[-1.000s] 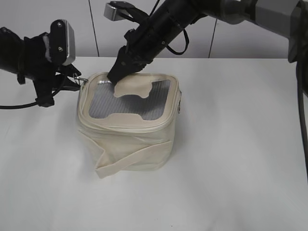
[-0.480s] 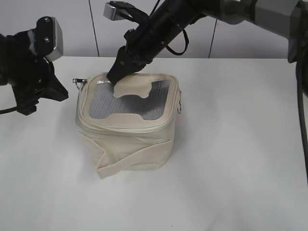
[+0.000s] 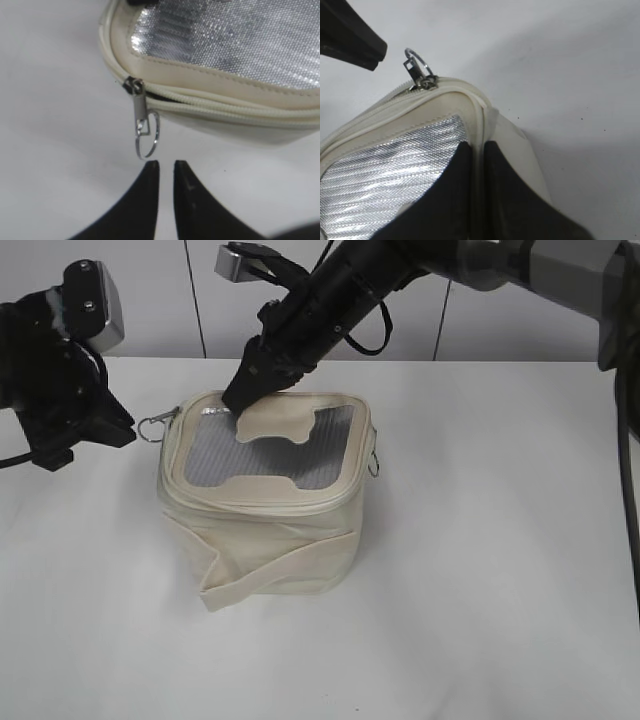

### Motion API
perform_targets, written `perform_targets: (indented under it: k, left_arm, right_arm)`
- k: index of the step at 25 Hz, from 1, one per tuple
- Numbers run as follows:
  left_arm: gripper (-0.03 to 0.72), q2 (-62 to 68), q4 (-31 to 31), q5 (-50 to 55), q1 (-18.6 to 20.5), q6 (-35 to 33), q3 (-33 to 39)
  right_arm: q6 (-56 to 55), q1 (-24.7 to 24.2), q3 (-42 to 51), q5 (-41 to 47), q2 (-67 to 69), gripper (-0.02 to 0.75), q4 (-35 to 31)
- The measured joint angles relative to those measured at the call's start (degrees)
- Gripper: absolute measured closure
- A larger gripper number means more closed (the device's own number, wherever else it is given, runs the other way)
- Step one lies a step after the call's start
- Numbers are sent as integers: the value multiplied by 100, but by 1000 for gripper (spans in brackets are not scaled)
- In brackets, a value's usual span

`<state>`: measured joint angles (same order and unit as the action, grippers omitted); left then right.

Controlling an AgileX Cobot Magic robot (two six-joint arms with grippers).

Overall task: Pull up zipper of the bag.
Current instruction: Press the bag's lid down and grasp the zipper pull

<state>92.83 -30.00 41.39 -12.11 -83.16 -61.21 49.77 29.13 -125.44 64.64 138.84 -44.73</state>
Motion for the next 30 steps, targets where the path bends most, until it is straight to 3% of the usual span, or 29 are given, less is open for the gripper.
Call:
perform_targets:
  k: [3,5,7,14,19,20,23,24,30]
  left_arm:
    - [359,0,17,-66,0,2,0]
    - [258,0,-57,-116,0,2,0]
    - [223,0,-102,-217,0,2,0]
    - [219,86,-154,-694,-194,2,0]
    - [291,490,-242,-1011,-337,2,4]
    - [344,542,-248,-1082,-360,2,4]
    - [603,579,-187,-1117,-393,7,4]
    - [649,561,-128,-1075,-399,19,4]
    - [686,257,491,-741,-399,742,4]
  right_arm:
    - [0,0,0,0,0,692,0]
    - [0,0,0,0,0,692,-5]
    - [-6,0,0,0,0,692,-5]
    - [-6,0,0,0,0,692,-5]
    - [-11,0,0,0,0,694,-5]
    - [-11,0,0,0,0,694,-5]
    - [-11,0,0,0,0,694,-5]
    - [-20,0,0,0,0,694,-5]
    - [-183,1,0,23,0,694,-53]
